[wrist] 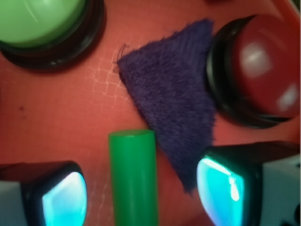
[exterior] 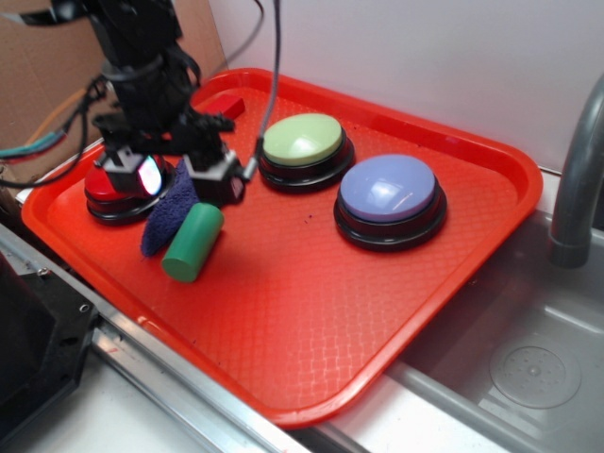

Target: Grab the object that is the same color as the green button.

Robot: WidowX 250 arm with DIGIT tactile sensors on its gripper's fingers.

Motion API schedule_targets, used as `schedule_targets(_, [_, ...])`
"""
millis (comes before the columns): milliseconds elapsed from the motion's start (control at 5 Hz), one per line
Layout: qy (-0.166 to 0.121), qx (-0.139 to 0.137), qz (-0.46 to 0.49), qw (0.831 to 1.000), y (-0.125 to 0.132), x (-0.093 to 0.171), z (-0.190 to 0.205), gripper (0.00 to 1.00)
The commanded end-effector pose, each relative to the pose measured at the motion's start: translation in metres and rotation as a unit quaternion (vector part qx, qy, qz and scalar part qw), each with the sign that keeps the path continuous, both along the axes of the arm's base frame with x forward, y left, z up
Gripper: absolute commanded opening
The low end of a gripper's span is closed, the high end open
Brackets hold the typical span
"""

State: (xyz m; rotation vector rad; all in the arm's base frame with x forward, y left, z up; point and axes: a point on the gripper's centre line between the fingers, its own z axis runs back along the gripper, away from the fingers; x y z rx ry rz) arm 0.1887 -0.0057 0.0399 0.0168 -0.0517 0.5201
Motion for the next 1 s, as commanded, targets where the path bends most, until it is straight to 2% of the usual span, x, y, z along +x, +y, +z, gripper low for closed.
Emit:
schedule_targets(0, [0.013, 0.000, -0.010, 1.000, -0.001, 0.000, -0.024, 1.00])
schedule_targets(200, [0.013, -0.005, -0.023, 1.000, -0.007, 0.000, -0.027, 1.00])
schedule_targets(400, [0.003, -0.004, -0.016, 1.000, -0.009, -0.002, -0.028, 0.00])
schedule_targets(800, [-0.008, 0.006, -0.015, 1.000, -0.014, -0.001, -0.024, 0.00])
